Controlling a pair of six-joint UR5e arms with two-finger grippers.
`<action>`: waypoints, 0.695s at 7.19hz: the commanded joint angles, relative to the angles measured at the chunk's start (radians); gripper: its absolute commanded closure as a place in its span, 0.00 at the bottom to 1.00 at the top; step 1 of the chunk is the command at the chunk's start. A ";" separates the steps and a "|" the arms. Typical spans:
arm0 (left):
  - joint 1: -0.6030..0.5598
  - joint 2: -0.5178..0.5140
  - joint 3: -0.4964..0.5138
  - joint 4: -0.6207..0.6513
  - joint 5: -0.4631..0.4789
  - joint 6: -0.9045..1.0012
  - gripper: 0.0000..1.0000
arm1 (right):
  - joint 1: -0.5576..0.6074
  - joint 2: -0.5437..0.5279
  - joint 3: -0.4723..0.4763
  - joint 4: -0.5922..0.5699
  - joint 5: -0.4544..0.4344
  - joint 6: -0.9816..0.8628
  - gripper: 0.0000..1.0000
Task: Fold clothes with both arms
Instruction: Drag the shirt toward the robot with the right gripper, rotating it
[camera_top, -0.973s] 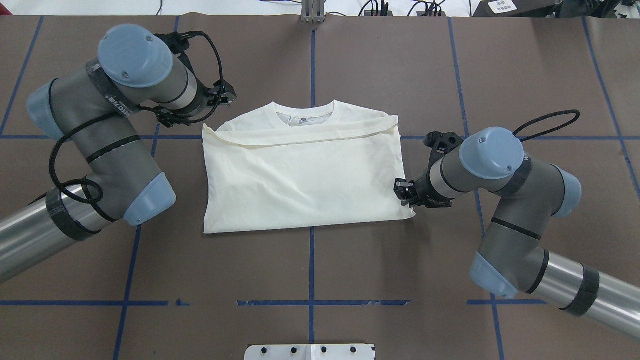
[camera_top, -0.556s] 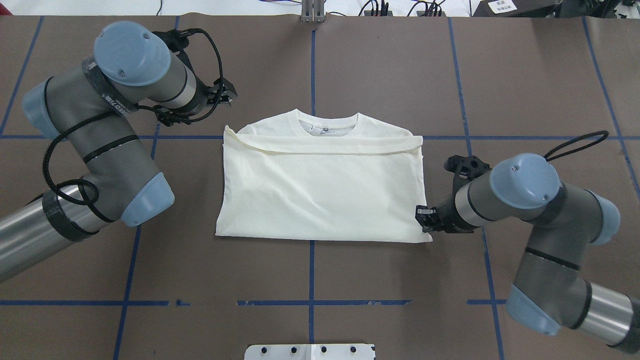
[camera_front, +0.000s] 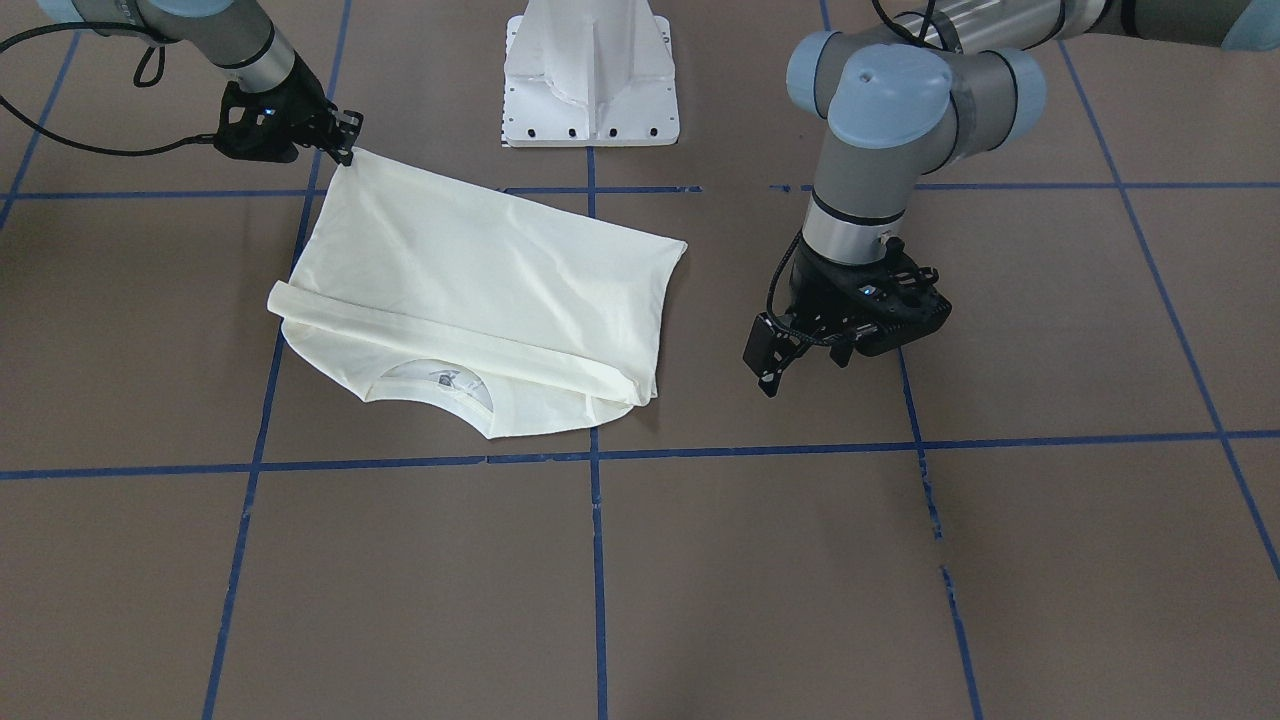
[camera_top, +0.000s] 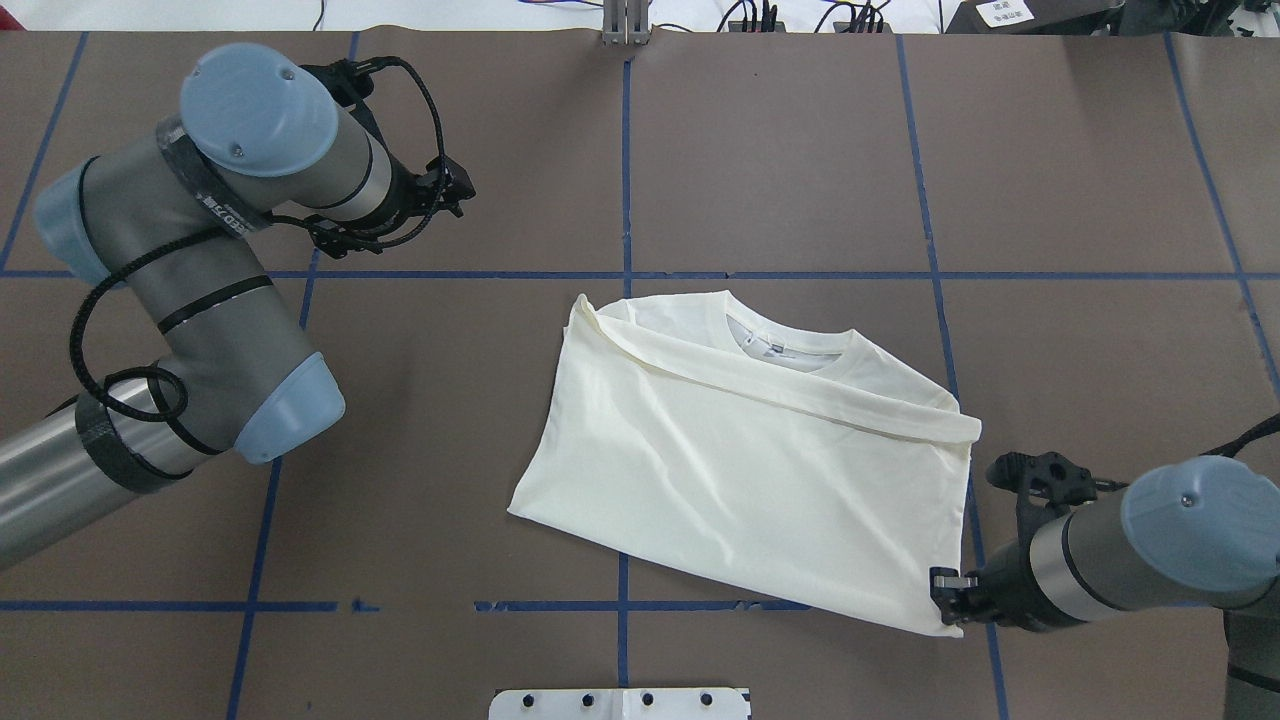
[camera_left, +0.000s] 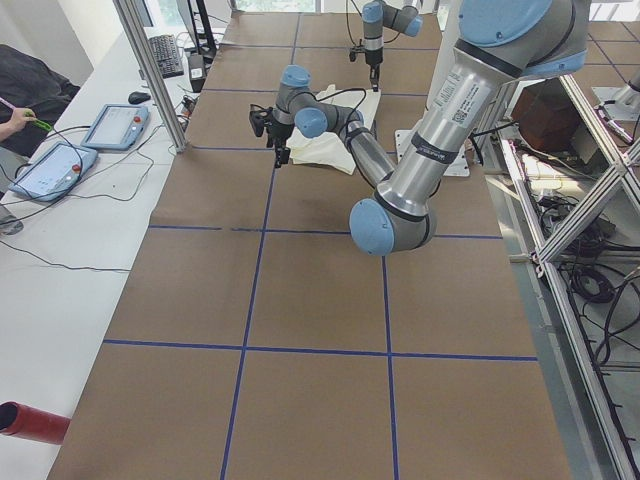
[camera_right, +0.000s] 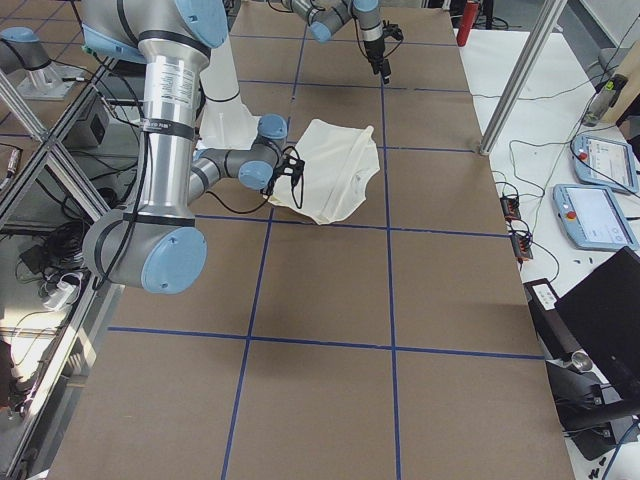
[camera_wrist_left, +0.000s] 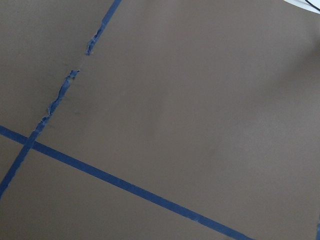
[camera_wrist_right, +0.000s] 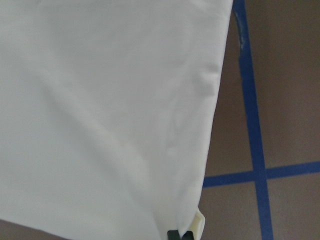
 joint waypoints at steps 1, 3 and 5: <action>0.007 0.004 -0.020 0.001 -0.003 -0.004 0.00 | -0.087 -0.018 0.038 0.001 -0.007 0.062 0.84; 0.045 0.006 -0.031 0.001 -0.006 -0.008 0.00 | -0.084 -0.006 0.049 0.001 -0.039 0.064 0.00; 0.190 0.056 -0.069 -0.028 -0.003 -0.167 0.00 | -0.019 0.095 0.038 0.002 -0.102 0.062 0.00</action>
